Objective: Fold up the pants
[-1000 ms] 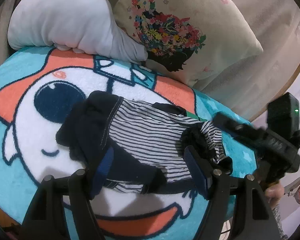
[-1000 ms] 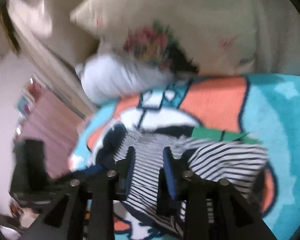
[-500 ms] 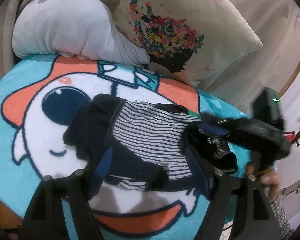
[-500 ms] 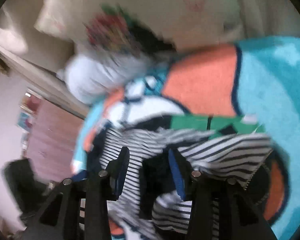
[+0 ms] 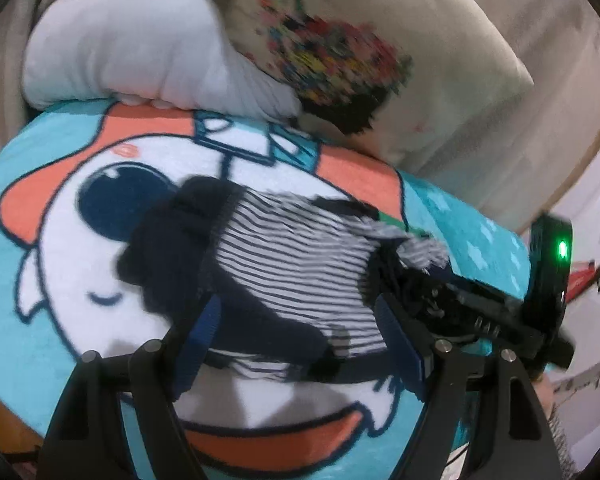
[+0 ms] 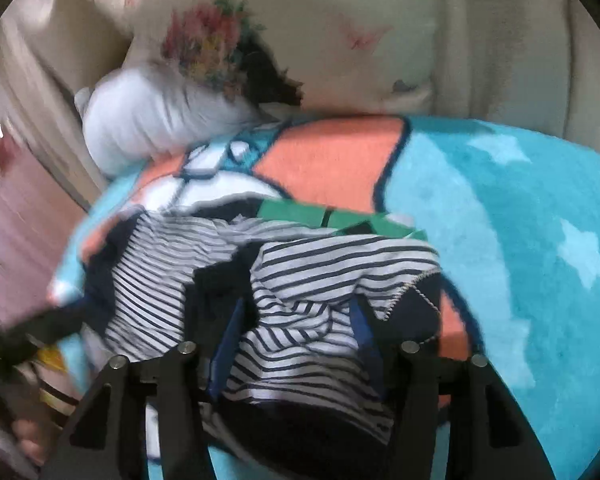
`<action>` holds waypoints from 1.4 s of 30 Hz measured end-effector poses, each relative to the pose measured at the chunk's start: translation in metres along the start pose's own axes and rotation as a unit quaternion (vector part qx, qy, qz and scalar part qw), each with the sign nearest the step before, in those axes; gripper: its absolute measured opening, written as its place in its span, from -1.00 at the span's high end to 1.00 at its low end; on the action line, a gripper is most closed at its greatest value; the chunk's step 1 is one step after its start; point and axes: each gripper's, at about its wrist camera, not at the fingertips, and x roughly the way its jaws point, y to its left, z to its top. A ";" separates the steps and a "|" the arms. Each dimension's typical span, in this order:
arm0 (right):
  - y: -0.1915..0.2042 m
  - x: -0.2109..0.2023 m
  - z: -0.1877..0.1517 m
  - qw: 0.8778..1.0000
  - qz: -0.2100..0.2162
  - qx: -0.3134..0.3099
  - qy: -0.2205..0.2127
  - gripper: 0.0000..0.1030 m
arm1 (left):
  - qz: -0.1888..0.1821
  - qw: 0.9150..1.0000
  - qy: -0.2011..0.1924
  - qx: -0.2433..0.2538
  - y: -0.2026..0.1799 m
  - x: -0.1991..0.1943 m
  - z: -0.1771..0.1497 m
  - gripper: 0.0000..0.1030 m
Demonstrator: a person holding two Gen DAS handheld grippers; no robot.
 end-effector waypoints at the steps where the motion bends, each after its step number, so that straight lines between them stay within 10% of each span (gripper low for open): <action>1: 0.002 -0.001 0.001 1.000 -0.008 -0.006 0.008 -0.22 | 0.006 1.000 -0.008 -0.010 0.009 -0.005 0.003 -0.53; 9: 0.018 -0.041 0.005 0.999 -0.019 -0.021 -0.035 -0.24 | 0.052 0.988 -0.053 -0.137 0.096 -0.021 0.006 -0.56; 18: 0.065 -0.018 0.019 0.999 0.031 -0.032 -0.006 -0.24 | 0.068 0.994 -0.008 -0.086 0.090 0.007 0.001 0.17; 32: 0.155 0.072 0.078 0.980 0.108 -0.059 0.156 -0.49 | 0.013 0.991 -0.039 -0.129 0.120 -0.027 -0.013 -0.34; 42: 0.230 0.149 0.076 0.948 -0.036 -0.175 0.265 -0.87 | 0.005 0.992 -0.037 -0.116 0.121 -0.024 -0.027 -0.34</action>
